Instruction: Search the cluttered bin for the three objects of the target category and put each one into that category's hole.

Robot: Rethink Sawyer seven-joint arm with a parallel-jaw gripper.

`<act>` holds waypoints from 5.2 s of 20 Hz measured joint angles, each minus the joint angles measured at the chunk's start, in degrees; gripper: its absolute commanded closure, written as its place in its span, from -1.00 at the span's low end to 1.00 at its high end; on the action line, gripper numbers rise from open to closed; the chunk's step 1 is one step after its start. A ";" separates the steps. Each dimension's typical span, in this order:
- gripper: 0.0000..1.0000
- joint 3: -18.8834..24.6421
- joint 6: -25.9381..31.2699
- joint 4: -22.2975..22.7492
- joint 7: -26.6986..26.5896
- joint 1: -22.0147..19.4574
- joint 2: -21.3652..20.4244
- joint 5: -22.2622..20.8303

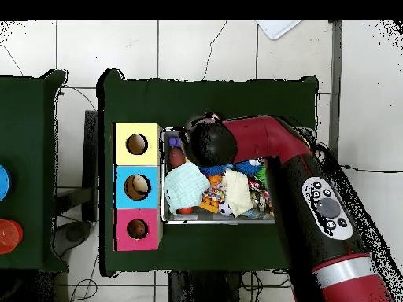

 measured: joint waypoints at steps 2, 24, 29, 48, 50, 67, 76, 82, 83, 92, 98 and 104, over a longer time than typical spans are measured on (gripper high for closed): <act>1.00 0.01 -1.79 -0.01 0.00 0.01 0.43 0.05; 1.00 -8.98 -6.06 0.35 0.01 5.96 4.43 0.42; 1.00 -10.35 -12.39 2.36 0.04 5.73 7.01 0.33; 1.00 -21.29 -0.60 4.25 0.05 14.28 7.54 9.66; 1.00 -22.21 3.08 4.26 0.05 15.10 7.55 9.93; 1.00 -27.52 15.68 4.29 0.05 16.95 8.24 10.66; 1.00 -27.73 15.36 4.31 0.05 17.31 7.40 11.89; -1.00 -25.94 9.68 4.29 0.05 16.95 2.21 14.42; -1.00 -25.88 9.40 4.23 0.05 16.97 1.87 14.59; -1.00 -25.65 7.98 2.26 0.05 17.93 -0.64 16.48; -1.00 -24.71 3.28 0.80 0.05 18.06 -1.14 17.61; -1.00 -24.46 -5.17 0.78 0.05 17.82 -0.04 17.57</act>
